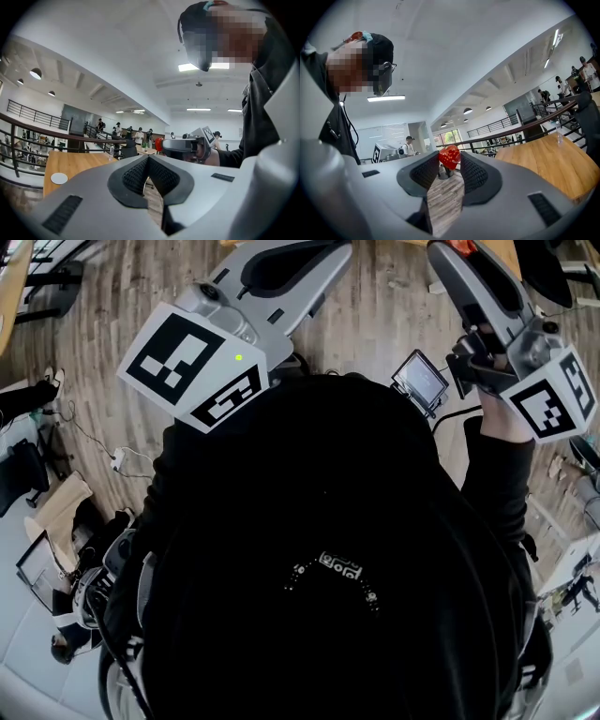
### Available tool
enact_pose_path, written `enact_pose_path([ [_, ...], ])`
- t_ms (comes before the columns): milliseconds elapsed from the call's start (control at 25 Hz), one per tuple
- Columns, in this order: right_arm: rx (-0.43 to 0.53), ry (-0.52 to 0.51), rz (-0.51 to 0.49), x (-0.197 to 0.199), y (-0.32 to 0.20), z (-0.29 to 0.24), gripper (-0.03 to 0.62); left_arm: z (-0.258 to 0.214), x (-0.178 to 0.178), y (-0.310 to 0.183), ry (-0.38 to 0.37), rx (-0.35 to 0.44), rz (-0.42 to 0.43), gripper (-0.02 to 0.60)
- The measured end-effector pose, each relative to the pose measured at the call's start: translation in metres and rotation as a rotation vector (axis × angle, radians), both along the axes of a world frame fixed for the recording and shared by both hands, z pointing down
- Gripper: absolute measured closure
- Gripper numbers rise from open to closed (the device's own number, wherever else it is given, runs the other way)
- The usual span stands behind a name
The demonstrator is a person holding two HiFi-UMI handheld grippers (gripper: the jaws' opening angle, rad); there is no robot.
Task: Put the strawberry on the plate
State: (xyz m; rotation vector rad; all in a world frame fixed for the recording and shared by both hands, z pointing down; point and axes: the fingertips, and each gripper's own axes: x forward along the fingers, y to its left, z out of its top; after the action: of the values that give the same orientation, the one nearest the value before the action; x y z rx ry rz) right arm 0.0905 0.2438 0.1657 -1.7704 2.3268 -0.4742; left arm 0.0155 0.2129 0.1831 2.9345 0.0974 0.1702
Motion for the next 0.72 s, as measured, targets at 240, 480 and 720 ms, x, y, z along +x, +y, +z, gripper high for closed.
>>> enact_pose_path([
  [240,-0.023,0.014,-0.006,0.002,-0.04,0.007,0.444,0.006,0.007,-0.038,0.007,-0.021,0.008,0.583],
  [480,-0.031,0.04,-0.011,0.006,-0.079,0.003,0.444,0.007,0.016,-0.07,0.016,-0.036,0.036,0.583],
  [720,-0.056,0.062,-0.003,-0.001,-0.116,0.003,0.444,0.004,0.015,-0.099,0.02,-0.038,0.085,0.583],
])
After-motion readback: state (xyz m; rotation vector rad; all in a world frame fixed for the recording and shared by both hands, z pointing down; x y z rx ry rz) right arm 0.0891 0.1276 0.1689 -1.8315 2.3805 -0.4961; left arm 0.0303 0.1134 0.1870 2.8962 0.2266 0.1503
